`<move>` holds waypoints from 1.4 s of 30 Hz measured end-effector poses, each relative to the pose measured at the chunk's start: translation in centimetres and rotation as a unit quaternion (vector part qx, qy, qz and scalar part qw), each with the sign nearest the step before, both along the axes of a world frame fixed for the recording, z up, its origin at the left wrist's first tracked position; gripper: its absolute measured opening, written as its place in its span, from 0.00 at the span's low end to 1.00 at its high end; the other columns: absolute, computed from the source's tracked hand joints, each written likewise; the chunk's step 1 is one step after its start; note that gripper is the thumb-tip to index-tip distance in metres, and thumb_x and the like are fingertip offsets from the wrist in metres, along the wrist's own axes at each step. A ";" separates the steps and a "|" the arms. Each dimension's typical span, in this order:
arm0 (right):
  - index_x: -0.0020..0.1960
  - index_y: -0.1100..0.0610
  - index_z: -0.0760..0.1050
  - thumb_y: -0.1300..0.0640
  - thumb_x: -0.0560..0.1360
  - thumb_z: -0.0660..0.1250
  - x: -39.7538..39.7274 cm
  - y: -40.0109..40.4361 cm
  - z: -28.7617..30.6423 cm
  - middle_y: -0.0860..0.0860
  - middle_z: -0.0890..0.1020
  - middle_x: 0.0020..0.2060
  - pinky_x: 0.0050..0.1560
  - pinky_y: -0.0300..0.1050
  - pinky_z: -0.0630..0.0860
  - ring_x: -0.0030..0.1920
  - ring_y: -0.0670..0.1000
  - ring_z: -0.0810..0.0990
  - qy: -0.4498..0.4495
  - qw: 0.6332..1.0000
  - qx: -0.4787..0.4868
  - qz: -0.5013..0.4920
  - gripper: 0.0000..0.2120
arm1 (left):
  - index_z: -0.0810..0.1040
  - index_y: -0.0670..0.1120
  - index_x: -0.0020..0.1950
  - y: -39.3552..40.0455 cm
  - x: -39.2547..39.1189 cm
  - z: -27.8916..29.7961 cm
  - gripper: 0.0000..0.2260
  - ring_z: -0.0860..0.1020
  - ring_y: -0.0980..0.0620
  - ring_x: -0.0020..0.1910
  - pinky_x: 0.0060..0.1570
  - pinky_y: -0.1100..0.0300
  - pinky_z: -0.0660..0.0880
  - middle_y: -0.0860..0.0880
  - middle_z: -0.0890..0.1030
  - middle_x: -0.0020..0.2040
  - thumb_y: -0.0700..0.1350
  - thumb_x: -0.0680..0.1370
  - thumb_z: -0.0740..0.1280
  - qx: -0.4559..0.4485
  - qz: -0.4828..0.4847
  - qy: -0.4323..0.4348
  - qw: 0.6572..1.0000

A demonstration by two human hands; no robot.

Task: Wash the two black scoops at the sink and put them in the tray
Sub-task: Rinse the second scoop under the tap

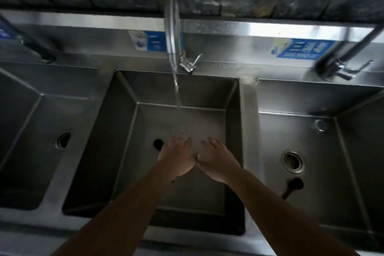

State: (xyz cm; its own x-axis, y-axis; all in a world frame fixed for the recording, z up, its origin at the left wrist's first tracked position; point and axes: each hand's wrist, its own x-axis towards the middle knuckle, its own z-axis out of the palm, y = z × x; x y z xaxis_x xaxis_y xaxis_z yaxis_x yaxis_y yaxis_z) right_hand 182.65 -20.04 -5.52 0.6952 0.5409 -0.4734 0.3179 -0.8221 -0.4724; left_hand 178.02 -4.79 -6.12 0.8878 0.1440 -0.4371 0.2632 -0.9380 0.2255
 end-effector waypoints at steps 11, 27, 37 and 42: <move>0.69 0.53 0.70 0.53 0.77 0.65 0.8 12.3 -11.1 0.54 0.76 0.65 0.61 0.52 0.75 0.63 0.59 0.76 0.054 0.997 -0.047 -0.012 0.21 | 0.77 0.47 0.54 9.6 -3.1 -11.9 0.11 0.79 0.45 0.49 0.49 0.47 0.78 0.45 0.79 0.53 0.49 0.76 0.61 -0.152 0.124 0.068 0.978; 0.48 0.59 0.80 0.55 0.78 0.65 -2.3 18.1 -24.6 0.58 0.84 0.43 0.38 0.45 0.69 0.42 0.58 0.81 0.099 0.987 -0.071 -0.102 0.08 | 0.80 0.48 0.61 12.7 -2.8 -23.0 0.13 0.78 0.47 0.57 0.52 0.61 0.73 0.46 0.82 0.60 0.43 0.79 0.61 -0.293 0.373 0.060 0.878; 0.41 0.54 0.77 0.68 0.78 0.62 -4.0 14.1 -18.2 0.49 0.74 0.28 0.25 0.37 0.65 0.24 0.44 0.70 0.424 0.810 0.172 -0.365 0.12 | 0.76 0.45 0.61 10.6 -1.0 -19.7 0.13 0.79 0.49 0.53 0.51 0.59 0.74 0.45 0.82 0.55 0.42 0.76 0.67 -0.388 0.422 0.008 0.820; 0.42 0.50 0.84 0.59 0.73 0.66 -4.3 10.5 -14.5 0.56 0.77 0.39 0.38 0.46 0.68 0.38 0.54 0.74 0.444 0.756 0.208 -0.435 0.09 | 0.76 0.47 0.66 7.4 0.3 -16.9 0.18 0.79 0.61 0.43 0.28 0.75 0.72 0.53 0.79 0.52 0.38 0.77 0.67 -0.488 0.434 0.012 0.757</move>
State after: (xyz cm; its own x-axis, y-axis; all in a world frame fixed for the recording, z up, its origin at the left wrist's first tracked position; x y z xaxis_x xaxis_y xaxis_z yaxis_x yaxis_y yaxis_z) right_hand 178.35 -9.59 -20.00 0.3819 0.2925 -0.8767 -0.8505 -0.2598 -0.4572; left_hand 178.34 2.57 -23.03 0.6339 0.2663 -0.7261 0.7004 0.2006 0.6850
